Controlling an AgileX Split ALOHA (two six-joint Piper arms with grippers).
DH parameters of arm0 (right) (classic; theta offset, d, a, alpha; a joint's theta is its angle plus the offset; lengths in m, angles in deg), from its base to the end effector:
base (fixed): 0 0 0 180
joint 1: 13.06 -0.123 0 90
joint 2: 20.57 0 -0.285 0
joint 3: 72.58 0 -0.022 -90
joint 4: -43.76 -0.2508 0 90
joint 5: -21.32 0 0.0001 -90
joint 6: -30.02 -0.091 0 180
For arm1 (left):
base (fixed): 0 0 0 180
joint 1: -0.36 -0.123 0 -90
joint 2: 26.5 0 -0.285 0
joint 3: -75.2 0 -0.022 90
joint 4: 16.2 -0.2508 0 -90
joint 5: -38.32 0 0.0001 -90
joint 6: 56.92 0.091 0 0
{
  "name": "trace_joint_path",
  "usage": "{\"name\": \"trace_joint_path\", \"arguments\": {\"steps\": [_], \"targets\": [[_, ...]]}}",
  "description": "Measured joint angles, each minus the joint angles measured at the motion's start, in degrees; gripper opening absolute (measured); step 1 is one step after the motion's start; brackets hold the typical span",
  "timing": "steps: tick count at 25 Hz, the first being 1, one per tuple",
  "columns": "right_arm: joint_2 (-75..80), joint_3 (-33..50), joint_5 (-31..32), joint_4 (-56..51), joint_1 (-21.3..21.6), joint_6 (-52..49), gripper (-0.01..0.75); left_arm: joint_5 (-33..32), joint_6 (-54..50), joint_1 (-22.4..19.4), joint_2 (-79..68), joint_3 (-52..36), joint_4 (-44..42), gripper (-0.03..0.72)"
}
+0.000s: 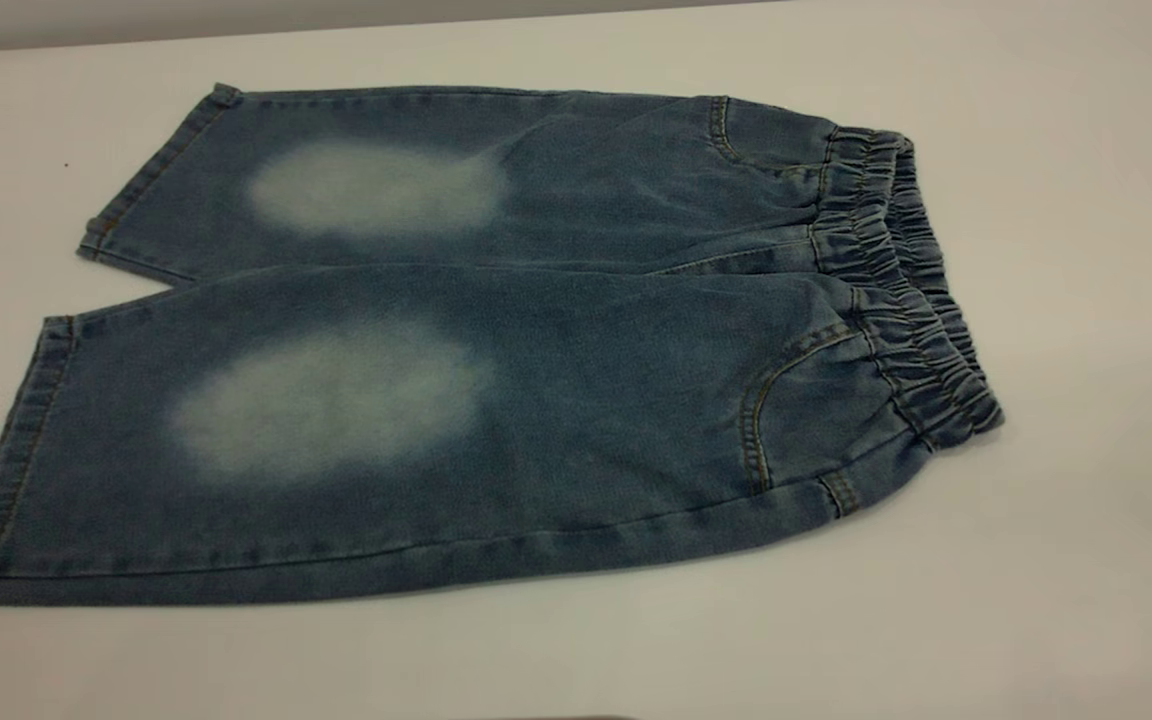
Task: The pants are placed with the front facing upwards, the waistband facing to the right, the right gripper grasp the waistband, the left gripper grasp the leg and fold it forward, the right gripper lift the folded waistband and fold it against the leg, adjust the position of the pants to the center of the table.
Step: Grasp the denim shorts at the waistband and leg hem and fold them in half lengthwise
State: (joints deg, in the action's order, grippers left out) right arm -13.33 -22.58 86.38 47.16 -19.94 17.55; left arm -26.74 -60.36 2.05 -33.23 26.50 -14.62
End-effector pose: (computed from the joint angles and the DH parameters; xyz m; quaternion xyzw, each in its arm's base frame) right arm -0.0063 -0.0057 0.2645 0.0447 0.8744 0.0519 0.4804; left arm -0.0107 -0.0020 0.2706 -0.0121 0.8680 -0.0359 0.4951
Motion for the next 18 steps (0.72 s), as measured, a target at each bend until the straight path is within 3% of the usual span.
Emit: {"name": "trace_joint_path", "arguments": {"steps": [18], "targets": [[1.7, -0.1, 0.1, -0.3, 0.0, -0.1, 0.389, 0.4, -0.2, 0.0, -0.1, 0.0, 0.3, 0.463]]}}
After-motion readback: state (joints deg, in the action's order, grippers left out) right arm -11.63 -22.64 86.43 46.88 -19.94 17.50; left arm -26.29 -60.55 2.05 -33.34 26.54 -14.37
